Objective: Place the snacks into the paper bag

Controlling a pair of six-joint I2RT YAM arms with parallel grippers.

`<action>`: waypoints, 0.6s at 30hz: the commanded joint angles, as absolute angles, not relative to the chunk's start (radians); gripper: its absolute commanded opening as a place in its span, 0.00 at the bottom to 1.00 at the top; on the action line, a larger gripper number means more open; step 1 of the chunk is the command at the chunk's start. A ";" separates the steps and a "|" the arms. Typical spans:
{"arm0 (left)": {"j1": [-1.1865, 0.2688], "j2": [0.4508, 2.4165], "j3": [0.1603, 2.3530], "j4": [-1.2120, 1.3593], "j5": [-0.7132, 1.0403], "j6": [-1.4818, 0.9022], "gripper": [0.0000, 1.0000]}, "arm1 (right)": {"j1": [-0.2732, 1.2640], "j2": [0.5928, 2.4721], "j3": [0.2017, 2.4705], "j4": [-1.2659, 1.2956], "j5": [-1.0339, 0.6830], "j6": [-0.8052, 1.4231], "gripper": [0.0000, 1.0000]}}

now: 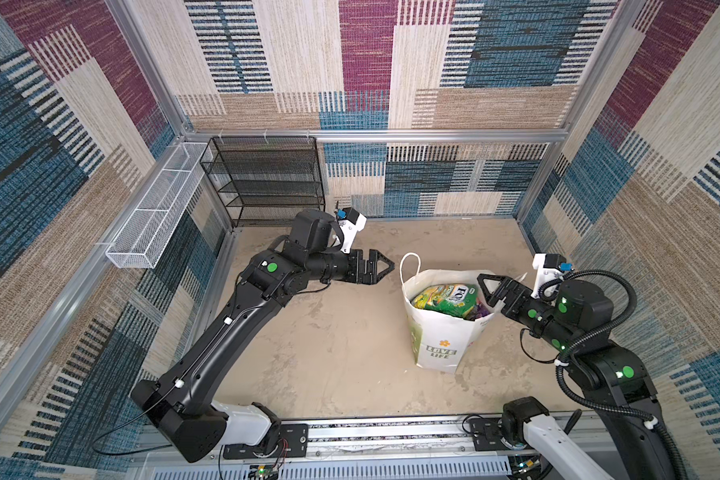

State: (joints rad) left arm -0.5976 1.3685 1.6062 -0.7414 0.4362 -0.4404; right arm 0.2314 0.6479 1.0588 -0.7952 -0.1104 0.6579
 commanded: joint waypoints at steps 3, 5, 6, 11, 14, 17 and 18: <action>-0.598 1.369 1.617 -0.710 0.451 -0.408 0.99 | 0.231 0.649 1.100 -0.919 -0.001 0.755 1.00; -0.598 1.368 1.621 -0.711 0.448 -0.408 0.99 | 0.231 0.655 1.126 -0.965 0.047 0.784 1.00; -0.598 1.366 1.621 -0.711 0.444 -0.409 0.99 | 0.232 0.657 1.141 -0.985 0.082 0.795 1.00; -0.597 1.311 1.576 -0.684 0.313 -0.431 0.99 | 0.232 0.675 1.260 -0.940 0.237 0.697 1.00; -0.590 1.276 1.554 -0.672 0.265 -0.437 0.99 | 0.232 0.726 1.356 -0.826 0.255 0.580 1.00; -0.588 1.248 1.540 -0.669 0.222 -0.440 0.99 | 0.232 0.810 1.436 -0.730 0.318 0.488 1.00; -0.586 1.237 1.530 -0.672 0.187 -0.442 0.99 | 0.231 0.839 1.439 -0.699 0.364 0.474 1.00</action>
State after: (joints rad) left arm -0.5892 1.2568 1.5425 -0.7151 0.2760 -0.4393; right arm 0.2314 0.7898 1.4193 -0.8284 0.2481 0.5819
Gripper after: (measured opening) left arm 0.992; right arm 0.998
